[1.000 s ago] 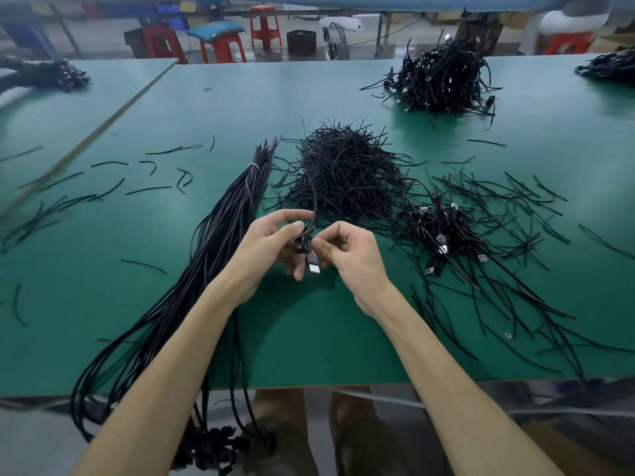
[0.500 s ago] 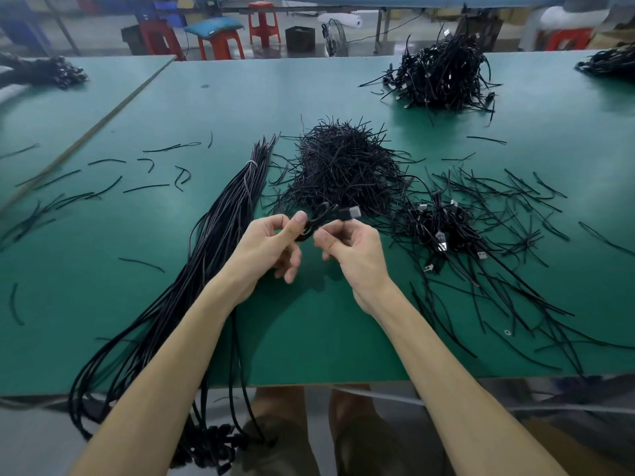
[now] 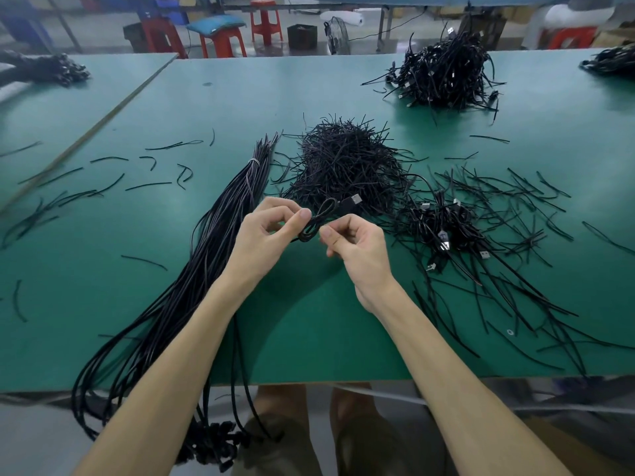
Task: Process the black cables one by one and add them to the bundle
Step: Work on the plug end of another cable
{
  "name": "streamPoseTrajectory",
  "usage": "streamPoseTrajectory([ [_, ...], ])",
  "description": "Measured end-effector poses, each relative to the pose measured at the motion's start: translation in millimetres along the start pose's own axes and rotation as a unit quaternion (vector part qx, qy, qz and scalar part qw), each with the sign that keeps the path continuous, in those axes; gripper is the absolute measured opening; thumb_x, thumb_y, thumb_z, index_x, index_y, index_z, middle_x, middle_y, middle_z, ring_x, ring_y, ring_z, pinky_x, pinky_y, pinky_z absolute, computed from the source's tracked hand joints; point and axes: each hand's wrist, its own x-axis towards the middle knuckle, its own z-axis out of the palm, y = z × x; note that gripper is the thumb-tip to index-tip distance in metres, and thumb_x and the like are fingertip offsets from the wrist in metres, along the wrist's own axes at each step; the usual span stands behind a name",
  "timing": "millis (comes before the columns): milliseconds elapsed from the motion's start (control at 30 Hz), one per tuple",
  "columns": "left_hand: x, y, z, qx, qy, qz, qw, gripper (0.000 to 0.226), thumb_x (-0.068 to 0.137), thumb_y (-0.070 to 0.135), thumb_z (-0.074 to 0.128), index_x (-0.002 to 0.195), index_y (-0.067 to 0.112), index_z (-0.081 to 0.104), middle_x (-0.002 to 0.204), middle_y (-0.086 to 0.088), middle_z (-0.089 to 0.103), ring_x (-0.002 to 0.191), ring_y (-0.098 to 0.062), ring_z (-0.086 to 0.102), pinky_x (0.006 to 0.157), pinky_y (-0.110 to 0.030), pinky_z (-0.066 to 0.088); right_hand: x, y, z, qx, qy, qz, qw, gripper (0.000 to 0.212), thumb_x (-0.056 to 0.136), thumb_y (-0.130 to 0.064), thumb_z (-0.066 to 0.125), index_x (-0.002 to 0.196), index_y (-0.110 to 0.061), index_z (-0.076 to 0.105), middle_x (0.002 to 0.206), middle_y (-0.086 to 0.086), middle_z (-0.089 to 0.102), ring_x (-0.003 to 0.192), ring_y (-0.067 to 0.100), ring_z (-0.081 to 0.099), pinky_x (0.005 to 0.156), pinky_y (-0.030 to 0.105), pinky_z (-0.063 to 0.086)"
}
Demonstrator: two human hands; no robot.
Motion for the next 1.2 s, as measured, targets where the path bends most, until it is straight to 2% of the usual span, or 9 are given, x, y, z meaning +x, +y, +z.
streamPoseTrajectory([
  [133,-3.3,1.8,1.7,-0.023,-0.054,-0.033,0.998,0.039,0.098,0.035,0.068,0.083,0.000,0.062,0.074,-0.006,0.073,0.061,-0.015,0.053,0.060,-0.026,0.040,-1.0,0.2,0.6,-0.005,0.003,-0.001,1.000,0.014,0.092,-0.008,0.072,0.081,-0.013,0.067,0.079,0.013,0.071,0.070,0.014,0.061,0.068,0.030,0.051],
  [333,-3.7,-0.9,1.8,-0.049,-0.036,-0.023,0.998,0.029,0.099,0.028,0.068,0.093,0.002,0.056,0.072,-0.007,0.070,0.044,-0.019,0.045,0.046,-0.026,0.040,-2.5,0.7,1.9,0.003,0.013,0.002,1.000,0.015,0.092,-0.007,0.072,0.082,-0.016,0.068,0.074,-0.005,0.069,0.061,0.008,0.058,0.066,0.025,0.051],
  [467,-3.1,-1.3,-0.5,-0.065,-0.034,-0.020,0.997,0.010,0.098,0.023,0.069,0.108,0.021,0.067,0.064,-0.007,0.064,0.047,-0.012,0.044,0.043,-0.019,0.036,-2.4,2.2,3.0,-0.019,0.020,-0.012,1.000,0.012,0.093,-0.009,0.071,0.083,-0.015,0.067,0.078,0.001,0.067,0.063,0.007,0.057,0.066,0.024,0.050],
  [633,-1.1,-3.8,1.6,-0.084,0.008,-0.027,0.996,0.005,0.097,0.015,0.069,0.095,0.019,0.073,0.061,-0.006,0.059,0.055,-0.020,0.046,0.048,-0.022,0.039,-0.4,4.4,6.2,-0.051,0.021,-0.019,0.998,0.017,0.095,-0.008,0.068,0.082,-0.019,0.064,0.076,-0.003,0.065,0.066,0.008,0.054,0.068,0.030,0.050],
  [767,-2.4,-6.7,1.1,-0.098,-0.002,-0.028,0.995,0.008,0.096,0.023,0.072,0.097,0.015,0.072,0.064,-0.005,0.065,0.049,-0.018,0.052,0.044,-0.021,0.041,0.4,5.0,5.7,-0.050,0.021,-0.012,0.998,0.014,0.095,-0.010,0.068,0.084,-0.018,0.064,0.077,-0.004,0.064,0.065,0.004,0.054,0.067,0.026,0.049],
  [867,-2.9,-4.2,-1.7,-0.136,-0.050,-0.025,0.989,0.028,0.093,0.033,0.074,0.110,0.010,0.072,0.079,-0.010,0.075,0.056,-0.022,0.063,0.048,-0.025,0.046,0.7,5.3,3.1,-0.044,0.031,-0.014,0.998,0.014,0.096,-0.013,0.068,0.084,-0.017,0.064,0.072,-0.006,0.062,0.061,0.003,0.053,0.063,0.022,0.046],
  [1033,-1.1,-2.6,-12.6,-0.274,-0.175,-0.049,0.944,0.037,0.099,0.023,0.063,0.129,0.000,0.064,0.114,-0.026,0.072,0.092,-0.034,0.073,0.069,-0.032,0.056,1.1,5.1,2.1,-0.044,0.017,-0.013,0.999,0.019,0.096,-0.010,0.067,0.080,-0.016,0.061,0.060,-0.018,0.057,0.057,0.001,0.047,0.057,0.018,0.041],
  [1133,-0.7,-5.1,-11.3,-0.209,-0.137,-0.023,0.968,0.025,0.100,0.016,0.062,0.120,0.004,0.071,0.095,-0.017,0.072,0.078,-0.023,0.067,0.065,-0.029,0.052,0.7,4.3,2.9,-0.050,0.001,-0.013,0.999,0.023,0.094,0.000,0.064,0.079,-0.016,0.060,0.061,-0.016,0.060,0.059,0.002,0.048,0.058,0.019,0.043],
  [1200,-0.1,-7.6,-10.6,-0.138,-0.095,0.000,0.986,0.021,0.096,0.018,0.068,0.114,0.010,0.075,0.096,-0.015,0.065,0.084,-0.020,0.059,0.071,-0.035,0.049,-0.4,2.9,3.6,-0.050,-0.007,-0.012,0.999,0.024,0.093,0.003,0.063,0.079,-0.016,0.059,0.064,-0.012,0.060,0.059,0.003,0.049,0.059,0.019,0.043],
])
